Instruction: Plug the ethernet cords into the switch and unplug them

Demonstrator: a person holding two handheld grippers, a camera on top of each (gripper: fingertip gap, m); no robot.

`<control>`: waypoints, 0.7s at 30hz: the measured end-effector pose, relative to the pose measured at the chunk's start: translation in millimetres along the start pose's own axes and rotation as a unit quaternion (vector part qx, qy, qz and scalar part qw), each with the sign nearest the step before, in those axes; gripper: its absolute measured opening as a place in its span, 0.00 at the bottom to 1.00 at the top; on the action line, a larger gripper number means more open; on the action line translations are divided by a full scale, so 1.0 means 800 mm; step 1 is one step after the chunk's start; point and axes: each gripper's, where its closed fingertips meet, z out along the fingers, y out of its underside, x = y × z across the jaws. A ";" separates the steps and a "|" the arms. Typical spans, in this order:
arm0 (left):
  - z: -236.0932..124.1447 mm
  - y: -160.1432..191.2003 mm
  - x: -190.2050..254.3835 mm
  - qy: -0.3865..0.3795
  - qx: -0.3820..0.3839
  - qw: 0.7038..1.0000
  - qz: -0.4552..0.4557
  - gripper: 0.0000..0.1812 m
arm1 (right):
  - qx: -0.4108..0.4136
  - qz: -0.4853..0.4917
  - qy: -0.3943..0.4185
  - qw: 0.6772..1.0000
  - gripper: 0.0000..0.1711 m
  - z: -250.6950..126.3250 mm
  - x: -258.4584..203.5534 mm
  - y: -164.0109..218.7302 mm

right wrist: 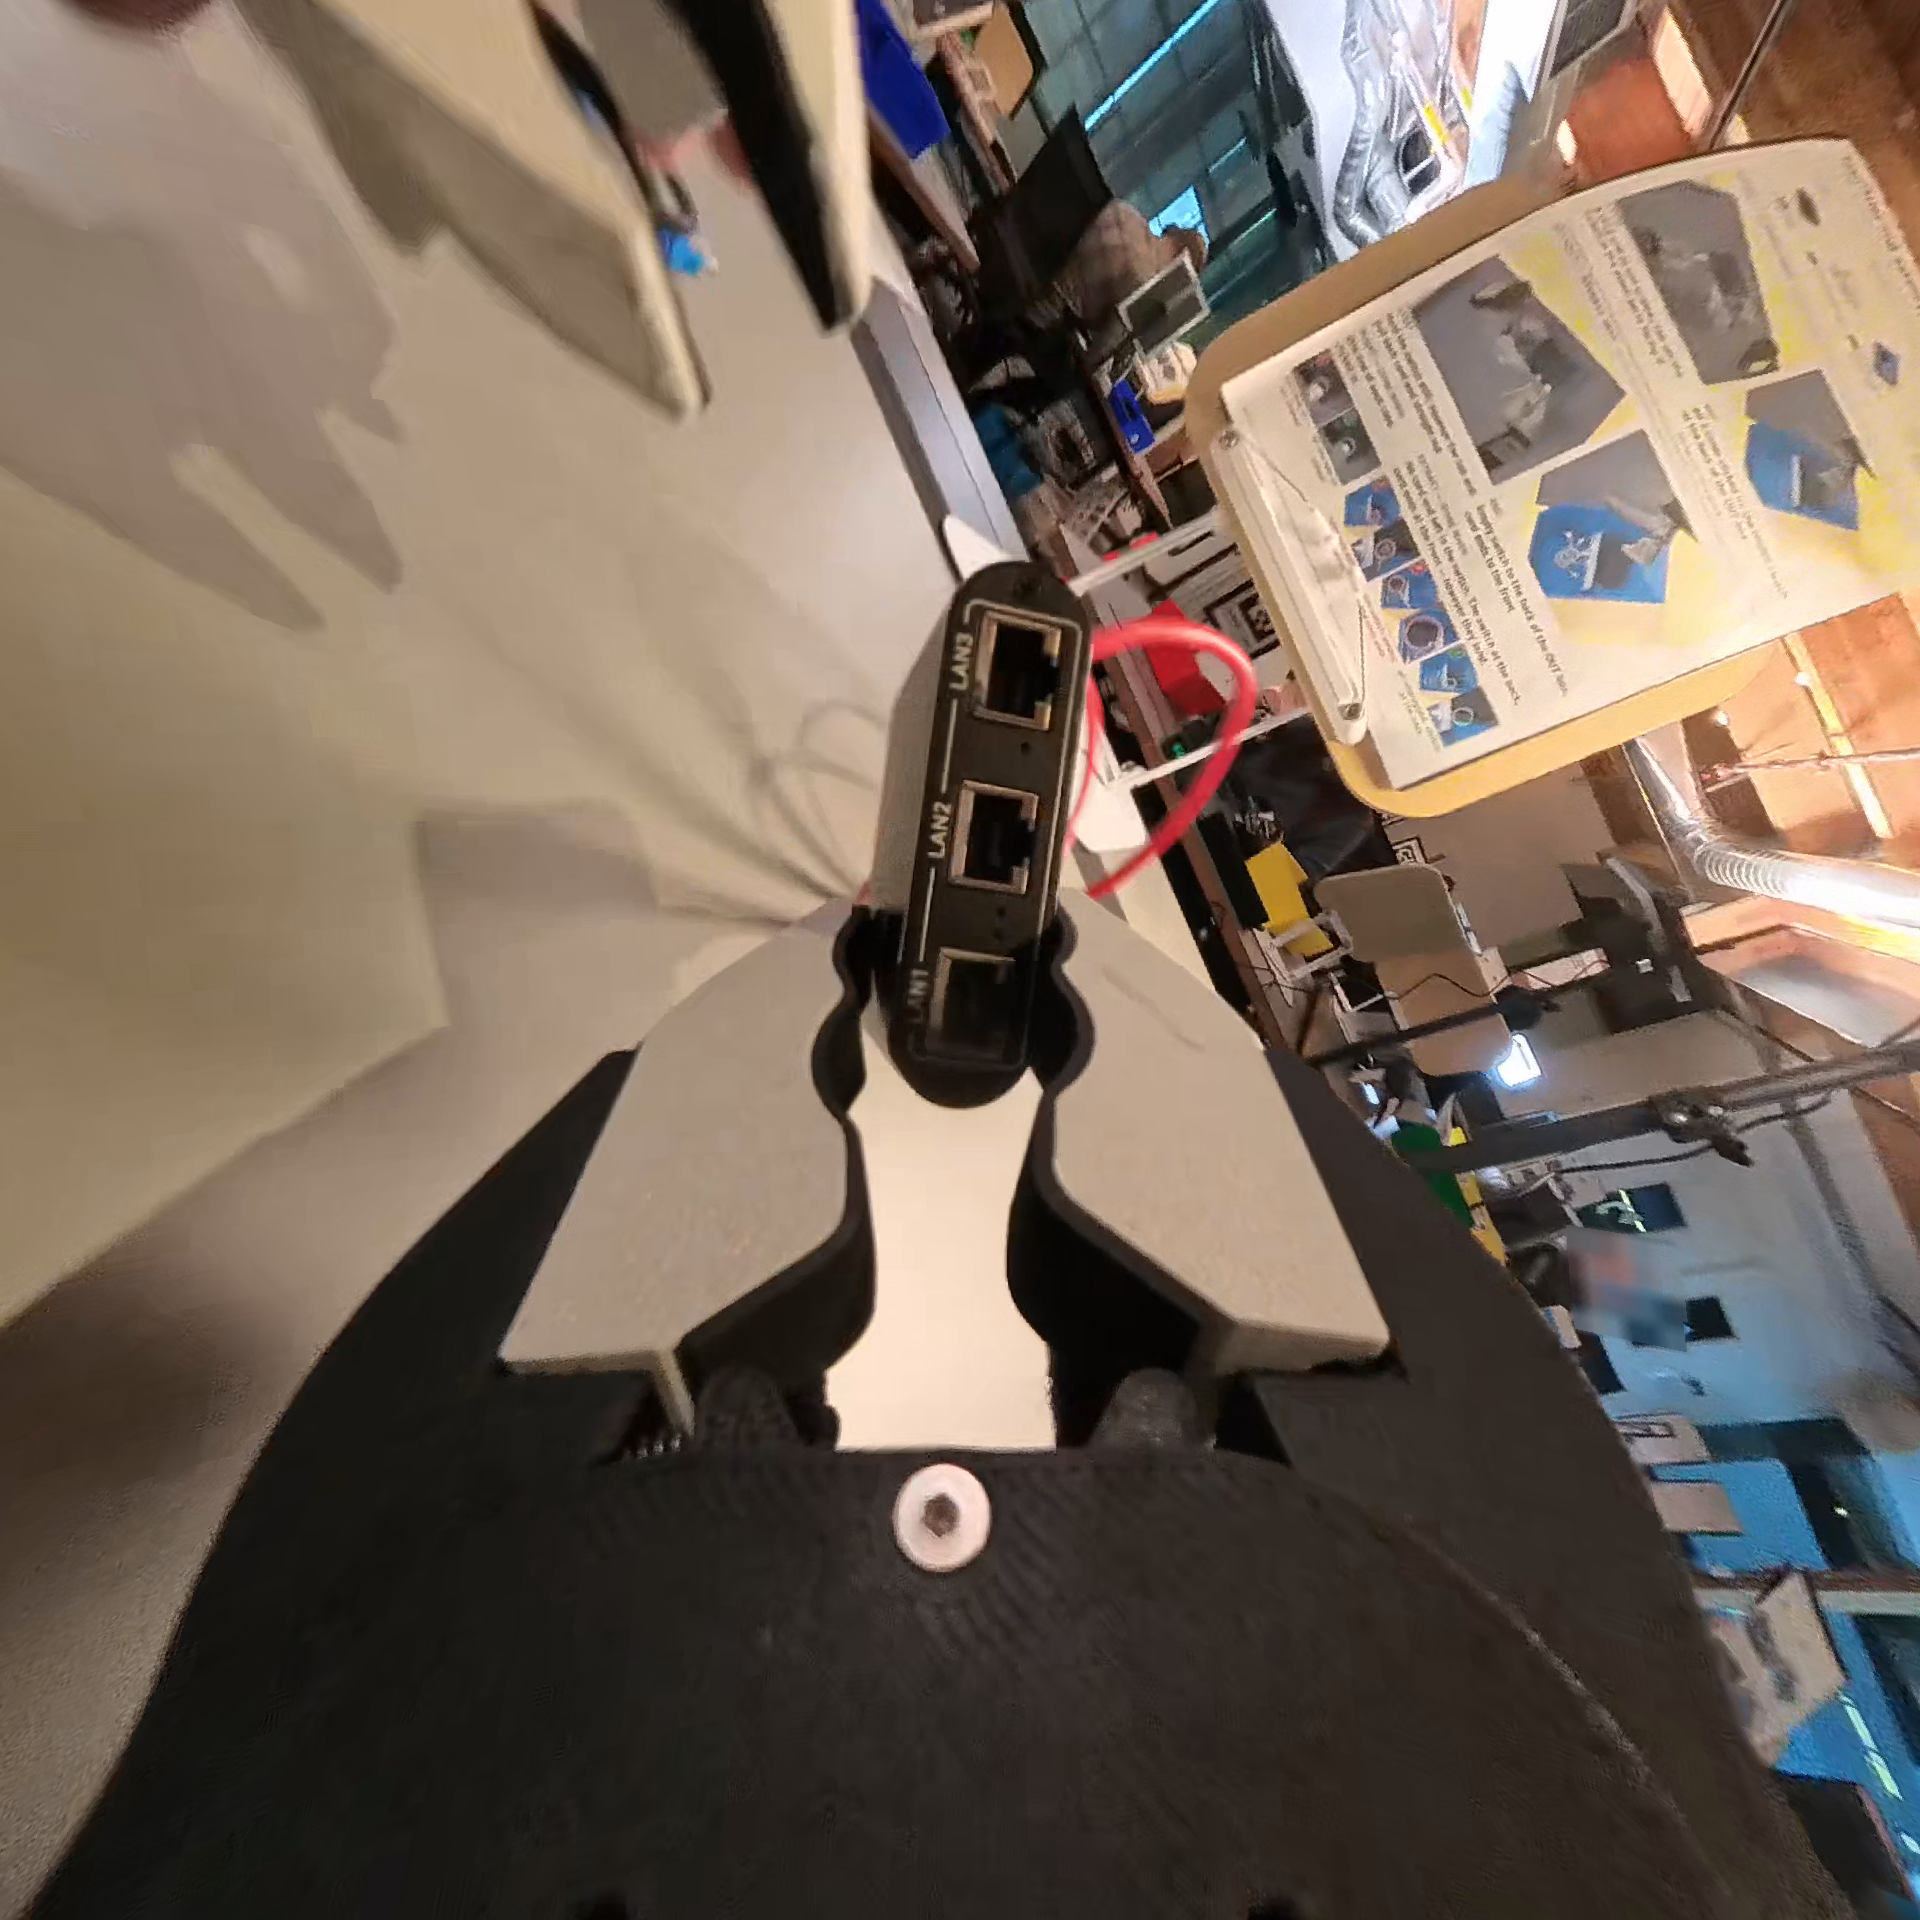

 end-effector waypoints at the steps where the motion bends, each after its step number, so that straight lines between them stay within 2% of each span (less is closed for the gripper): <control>1: -0.004 0.002 -0.005 -0.005 -0.003 1.000 0.001 0.15 | -0.005 -0.012 -0.005 1.000 0.17 0.001 -0.004 0.002; 4: -0.017 0.007 -0.022 -0.023 -0.013 1.000 -0.002 0.15 | 0.004 -0.042 -0.033 0.999 0.15 0.002 -0.025 -0.004; 7: -0.036 0.016 -0.040 -0.037 -0.028 0.999 -0.009 0.17 | 0.012 -0.047 -0.088 0.995 0.22 0.003 -0.054 -0.011; 9: -0.054 0.028 -0.058 -0.052 -0.046 0.997 -0.025 0.19 | 0.030 -0.036 -0.111 0.993 0.23 0.000 -0.065 -0.021; 12: -0.092 0.062 -0.090 -0.073 -0.086 0.991 -0.079 0.24 | 0.047 -0.005 -0.140 0.989 0.26 -0.004 -0.072 -0.030; 15: -0.136 0.107 -0.112 -0.072 -0.116 0.976 -0.172 0.29 | 0.058 0.027 -0.167 0.984 0.26 -0.008 -0.076 -0.033; 18: -0.174 0.152 -0.121 -0.067 -0.149 0.955 -0.247 0.32 | 0.075 0.061 -0.204 0.974 0.27 -0.015 -0.083 -0.042; 21: -0.189 0.175 -0.115 -0.052 -0.171 0.946 -0.272 0.32 | 0.088 0.080 -0.231 0.966 0.27 -0.021 -0.089 -0.050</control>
